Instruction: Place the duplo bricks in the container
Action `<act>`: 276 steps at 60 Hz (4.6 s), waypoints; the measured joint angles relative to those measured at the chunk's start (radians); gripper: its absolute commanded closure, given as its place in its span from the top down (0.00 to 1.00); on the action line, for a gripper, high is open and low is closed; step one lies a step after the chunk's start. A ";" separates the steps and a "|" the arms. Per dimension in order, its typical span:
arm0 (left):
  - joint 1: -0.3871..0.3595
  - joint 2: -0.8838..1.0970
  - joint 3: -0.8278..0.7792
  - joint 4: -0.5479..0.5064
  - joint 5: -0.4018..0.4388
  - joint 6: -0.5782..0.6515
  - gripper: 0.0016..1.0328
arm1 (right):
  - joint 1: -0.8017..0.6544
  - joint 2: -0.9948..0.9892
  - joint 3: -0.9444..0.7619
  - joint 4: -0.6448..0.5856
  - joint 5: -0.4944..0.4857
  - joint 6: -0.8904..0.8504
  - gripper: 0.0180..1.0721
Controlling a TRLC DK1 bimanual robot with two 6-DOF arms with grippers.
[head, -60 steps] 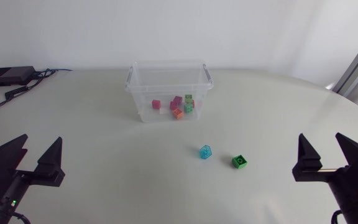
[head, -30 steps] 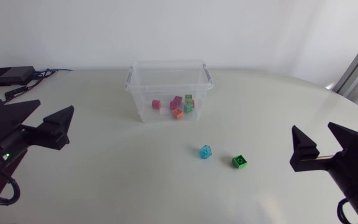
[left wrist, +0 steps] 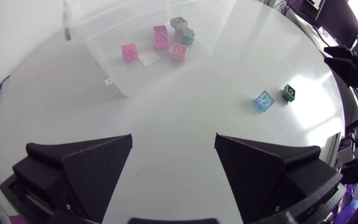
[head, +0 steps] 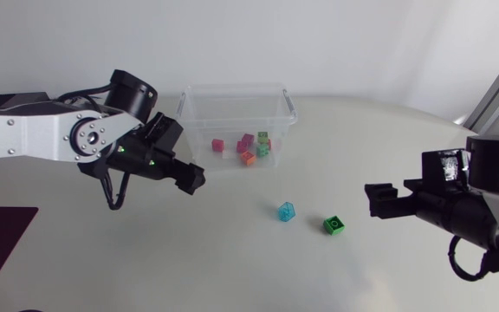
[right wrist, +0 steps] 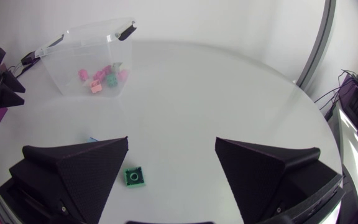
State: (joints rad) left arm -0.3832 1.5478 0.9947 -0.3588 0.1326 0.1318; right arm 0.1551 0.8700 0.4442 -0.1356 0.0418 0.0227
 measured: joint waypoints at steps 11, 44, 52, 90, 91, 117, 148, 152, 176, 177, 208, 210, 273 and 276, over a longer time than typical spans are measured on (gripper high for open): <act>-0.061 0.149 0.130 -0.066 0.062 0.146 0.76 | -0.006 0.167 0.074 -0.080 -0.023 0.030 0.96; -0.179 0.395 0.303 -0.051 0.358 0.566 0.76 | 0.070 0.593 0.253 -0.216 -0.092 -0.134 0.96; -0.190 0.473 0.345 -0.050 0.386 0.579 0.76 | 0.080 0.621 0.253 -0.197 -0.098 -0.155 0.95; -0.280 0.637 0.613 -0.198 0.340 0.572 0.84 | 0.100 0.681 0.255 -0.202 -0.103 -0.189 0.95; -0.283 0.640 0.618 -0.203 0.332 0.572 0.84 | 0.100 0.681 0.255 -0.203 -0.103 -0.189 0.95; -0.320 0.743 0.788 -0.356 0.227 0.519 0.75 | 0.106 0.679 0.255 -0.209 -0.106 -0.204 0.95; -0.373 0.755 0.809 -0.349 0.158 0.497 0.14 | 0.120 0.758 0.294 -0.208 -0.105 -0.211 0.52; -0.369 0.743 0.788 -0.339 0.178 0.497 0.14 | 0.126 0.758 0.294 -0.179 -0.105 -0.218 0.33; -0.157 0.272 0.710 -0.288 0.253 0.449 0.15 | 0.172 0.581 0.341 -0.293 -0.117 -0.229 0.21; -0.146 0.259 0.714 -0.275 0.254 0.442 0.15 | 0.174 0.573 0.351 -0.302 -0.117 -0.229 0.21; 0.120 0.348 0.649 0.273 0.246 0.175 0.77 | 0.244 0.480 0.668 -0.384 -0.109 -0.145 0.21; 0.121 0.370 0.644 0.291 0.234 0.173 0.97 | 0.248 0.480 0.683 -0.384 -0.107 -0.141 0.21; 0.143 -0.475 0.126 0.016 -0.047 0.112 0.96 | 0.372 1.136 1.318 -0.078 0.090 -0.128 0.96; 0.147 -0.532 0.086 -0.004 -0.071 0.114 0.96 | 0.381 1.146 1.313 -0.092 0.094 -0.131 0.96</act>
State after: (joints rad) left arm -0.2363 1.0157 1.0809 -0.3630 0.0616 0.2462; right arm 0.5365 2.0163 1.7573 -0.2279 0.1356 -0.1085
